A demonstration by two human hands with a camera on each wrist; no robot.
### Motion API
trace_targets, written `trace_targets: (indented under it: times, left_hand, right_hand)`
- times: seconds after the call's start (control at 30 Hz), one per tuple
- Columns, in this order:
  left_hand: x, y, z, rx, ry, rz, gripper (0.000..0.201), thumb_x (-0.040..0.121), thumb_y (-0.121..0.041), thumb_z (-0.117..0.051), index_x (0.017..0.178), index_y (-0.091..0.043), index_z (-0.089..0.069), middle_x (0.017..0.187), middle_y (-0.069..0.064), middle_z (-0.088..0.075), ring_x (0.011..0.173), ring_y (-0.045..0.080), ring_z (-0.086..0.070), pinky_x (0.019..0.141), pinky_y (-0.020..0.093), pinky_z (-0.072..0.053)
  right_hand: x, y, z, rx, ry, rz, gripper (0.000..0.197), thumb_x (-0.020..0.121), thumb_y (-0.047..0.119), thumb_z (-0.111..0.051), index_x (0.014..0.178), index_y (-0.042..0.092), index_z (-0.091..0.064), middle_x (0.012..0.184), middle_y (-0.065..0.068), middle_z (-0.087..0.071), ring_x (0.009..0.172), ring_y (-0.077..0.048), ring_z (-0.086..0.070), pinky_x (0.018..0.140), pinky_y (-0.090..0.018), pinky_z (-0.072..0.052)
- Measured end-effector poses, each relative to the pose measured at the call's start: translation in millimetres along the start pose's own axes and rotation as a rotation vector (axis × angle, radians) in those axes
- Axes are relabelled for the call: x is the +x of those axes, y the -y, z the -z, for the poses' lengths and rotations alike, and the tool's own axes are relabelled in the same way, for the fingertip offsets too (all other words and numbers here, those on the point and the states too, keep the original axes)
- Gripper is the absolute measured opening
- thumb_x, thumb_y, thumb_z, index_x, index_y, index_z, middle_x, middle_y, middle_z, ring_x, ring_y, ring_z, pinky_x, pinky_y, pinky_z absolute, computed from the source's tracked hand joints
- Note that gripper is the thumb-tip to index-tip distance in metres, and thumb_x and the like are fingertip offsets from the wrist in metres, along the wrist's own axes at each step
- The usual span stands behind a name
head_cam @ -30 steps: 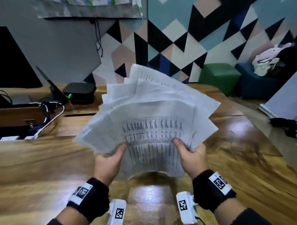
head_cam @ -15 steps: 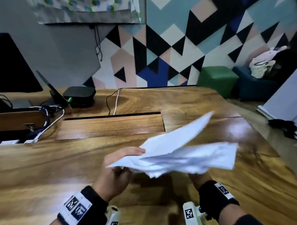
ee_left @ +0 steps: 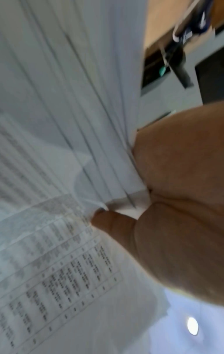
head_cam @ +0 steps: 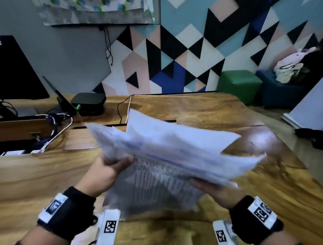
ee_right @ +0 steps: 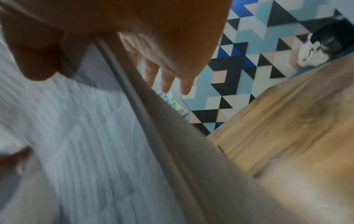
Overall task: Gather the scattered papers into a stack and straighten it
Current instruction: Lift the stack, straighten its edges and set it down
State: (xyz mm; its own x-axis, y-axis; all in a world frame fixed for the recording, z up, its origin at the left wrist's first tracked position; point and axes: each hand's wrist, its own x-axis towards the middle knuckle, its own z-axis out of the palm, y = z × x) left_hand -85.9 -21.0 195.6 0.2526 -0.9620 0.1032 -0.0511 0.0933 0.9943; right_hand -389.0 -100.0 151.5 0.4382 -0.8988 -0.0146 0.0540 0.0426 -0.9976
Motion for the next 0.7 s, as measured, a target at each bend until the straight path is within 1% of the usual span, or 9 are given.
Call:
trace_targets:
  times: [0.03,0.1,0.2,0.27,0.3,0.4,0.53,0.63,0.7]
  left_hand:
    - [3,-4,1,-0.094,0.032,0.058,0.023,0.068,-0.017,-0.084,0.091,-0.015,-0.080,0.094,0.004,-0.079,0.086,0.016,-0.072,0.083,0.033,-0.058]
    - [10,2,11,-0.196,0.045,0.154,0.052,0.046,-0.035,-0.096,0.086,-0.007,-0.080,0.091,0.014,-0.078,0.080,0.023,-0.073,0.074,0.032,-0.060]
    - [19,7,8,-0.285,-0.016,0.173,0.058,0.028,-0.038,-0.099,0.070,-0.004,-0.079,0.073,0.008,-0.076,0.064,0.014,-0.072,0.060,0.019,-0.057]
    - [22,13,0,-0.277,-0.034,0.196,0.053,0.039,-0.033,-0.097,0.077,-0.001,-0.079,0.083,0.012,-0.079,0.068,0.014,-0.074,0.060,0.019,-0.057]
    - [23,17,-7,-0.265,-0.061,0.226,0.042,0.054,-0.025,-0.093,0.085,0.001,-0.078,0.091,0.015,-0.078,0.072,0.016,-0.074,0.062,0.020,-0.058]
    - [20,31,-33,-0.050,-0.211,0.207,0.009,0.089,0.001,-0.063,0.095,-0.002,-0.070,0.090,0.009,-0.079,0.074,0.016,-0.072,0.062,0.020,-0.057]
    - [0,20,-62,-0.020,-0.442,-0.075,0.011,0.093,-0.002,-0.059,0.092,-0.011,-0.066,0.066,-0.027,-0.072,0.067,-0.013,-0.067,0.063,0.011,-0.049]
    - [-11,8,-58,-0.135,-0.407,-0.160,0.023,0.084,-0.004,-0.066,0.107,-0.005,-0.065,0.079,-0.022,-0.076,0.078,-0.007,-0.070,0.070,0.011,-0.054]
    - [-10,11,-40,-0.149,-0.215,-0.127,0.040,0.079,-0.013,-0.075,0.117,-0.012,-0.062,0.101,-0.012,-0.078,0.096,0.003,-0.071,0.084,0.019,-0.056]
  right_hand:
    - [1,13,-3,-0.044,0.010,0.003,0.040,0.062,0.033,-0.088,0.098,0.019,-0.076,0.096,0.008,-0.078,0.091,-0.003,-0.072,0.085,-0.020,-0.054]
    - [11,26,-8,0.011,-0.019,0.060,0.042,0.056,0.026,-0.085,0.095,0.016,-0.073,0.092,0.008,-0.078,0.088,-0.002,-0.072,0.076,-0.015,-0.054]
    - [29,28,-17,0.040,-0.084,0.088,0.027,0.063,0.026,-0.081,0.089,0.022,-0.079,0.100,0.003,-0.077,0.101,-0.013,-0.070,0.091,-0.028,-0.053]
    - [42,16,-20,0.055,-0.198,0.025,0.011,0.070,0.020,-0.081,0.081,0.017,-0.079,0.094,0.000,-0.078,0.095,-0.019,-0.071,0.089,-0.032,-0.052]
    - [47,13,-23,0.046,-0.255,-0.006,0.003,0.076,0.015,-0.079,0.077,0.013,-0.077,0.088,-0.001,-0.077,0.090,-0.022,-0.070,0.084,-0.031,-0.053]
    - [54,5,-39,-0.077,-0.363,-0.025,0.010,0.085,0.015,-0.071,0.075,0.013,-0.070,0.078,0.000,-0.075,0.082,-0.025,-0.071,0.073,-0.031,-0.053]
    - [41,19,-56,-0.055,-0.456,0.184,0.008,0.089,0.016,-0.067,0.084,0.020,-0.070,0.073,0.027,-0.072,0.083,0.007,-0.068,0.076,-0.013,-0.050]
    - [34,36,-51,-0.030,-0.470,0.289,0.016,0.089,0.015,-0.065,0.079,0.026,-0.069,0.070,0.034,-0.068,0.081,0.021,-0.062,0.072,-0.001,-0.044]
    - [37,43,-40,-0.012,-0.472,0.311,0.023,0.089,0.010,-0.066,0.073,0.027,-0.068,0.063,0.033,-0.067,0.071,0.021,-0.061,0.068,0.000,-0.044]
